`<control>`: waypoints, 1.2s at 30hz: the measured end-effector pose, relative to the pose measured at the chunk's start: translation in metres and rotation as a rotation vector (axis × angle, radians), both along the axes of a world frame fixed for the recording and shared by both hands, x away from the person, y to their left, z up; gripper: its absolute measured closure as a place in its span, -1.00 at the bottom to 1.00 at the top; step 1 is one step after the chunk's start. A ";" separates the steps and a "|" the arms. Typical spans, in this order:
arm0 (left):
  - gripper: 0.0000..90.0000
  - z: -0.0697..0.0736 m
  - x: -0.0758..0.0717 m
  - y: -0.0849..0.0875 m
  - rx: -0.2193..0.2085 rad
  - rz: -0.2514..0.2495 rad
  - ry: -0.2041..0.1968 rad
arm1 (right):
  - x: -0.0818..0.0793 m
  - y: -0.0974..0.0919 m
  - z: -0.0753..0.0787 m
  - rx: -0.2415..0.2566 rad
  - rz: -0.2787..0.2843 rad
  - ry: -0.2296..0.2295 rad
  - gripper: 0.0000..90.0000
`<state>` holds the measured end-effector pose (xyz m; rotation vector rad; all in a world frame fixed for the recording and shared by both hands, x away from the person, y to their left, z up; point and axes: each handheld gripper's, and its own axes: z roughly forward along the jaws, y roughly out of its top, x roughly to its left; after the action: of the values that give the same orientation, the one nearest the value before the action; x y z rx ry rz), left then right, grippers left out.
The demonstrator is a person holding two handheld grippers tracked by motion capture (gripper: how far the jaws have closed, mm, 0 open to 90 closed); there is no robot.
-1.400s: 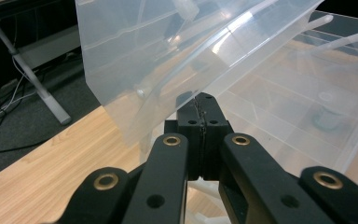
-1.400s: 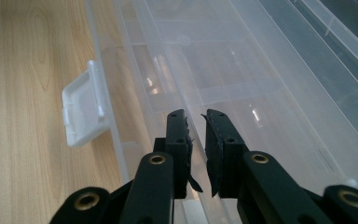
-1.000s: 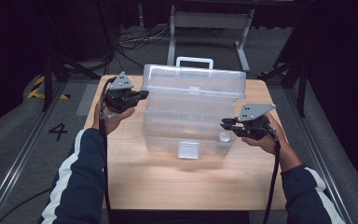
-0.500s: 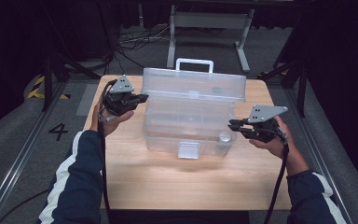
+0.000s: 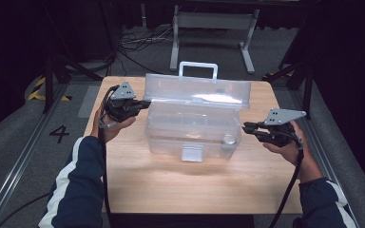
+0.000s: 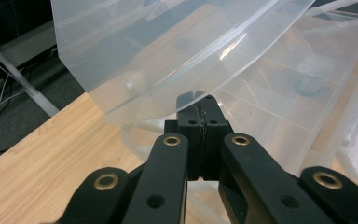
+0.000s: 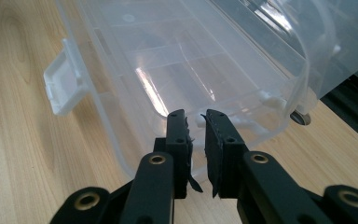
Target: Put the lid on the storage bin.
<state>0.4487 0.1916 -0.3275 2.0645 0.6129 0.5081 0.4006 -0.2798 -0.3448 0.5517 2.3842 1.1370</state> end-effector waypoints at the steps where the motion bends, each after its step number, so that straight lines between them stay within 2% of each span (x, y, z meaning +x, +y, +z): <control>1: 1.00 0.000 0.000 0.000 -0.001 0.002 0.000 | 0.000 -0.001 -0.002 -0.001 -0.004 0.000 0.78; 4: 1.00 -0.003 -0.002 0.000 0.002 0.002 -0.009 | 0.000 -0.002 -0.005 0.002 -0.008 0.006 0.77; 5: 1.00 -0.004 -0.003 -0.001 -0.005 -0.006 0.002 | 0.000 -0.002 -0.005 0.001 -0.006 0.008 0.77; 13: 1.00 -0.010 -0.008 0.000 0.008 -0.013 0.009 | -0.001 0.000 -0.010 -0.009 -0.002 0.018 0.77; 14: 1.00 -0.011 -0.009 0.001 0.014 -0.010 0.000 | -0.001 0.000 -0.010 -0.009 -0.002 0.018 0.77; 15: 1.00 -0.012 -0.009 0.001 0.009 -0.019 0.009 | -0.001 0.000 -0.010 -0.011 -0.001 0.020 0.77; 29: 1.00 -0.021 -0.019 0.007 0.008 -0.014 0.011 | -0.002 -0.003 -0.016 -0.018 -0.021 0.040 0.74; 36: 1.00 -0.028 -0.023 0.008 0.017 -0.019 0.027 | -0.002 -0.003 -0.020 -0.024 -0.024 0.050 0.73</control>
<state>0.4252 0.1995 -0.3551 2.0945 0.6064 0.4765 0.3984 -0.2830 -0.3645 0.6065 2.4236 1.0951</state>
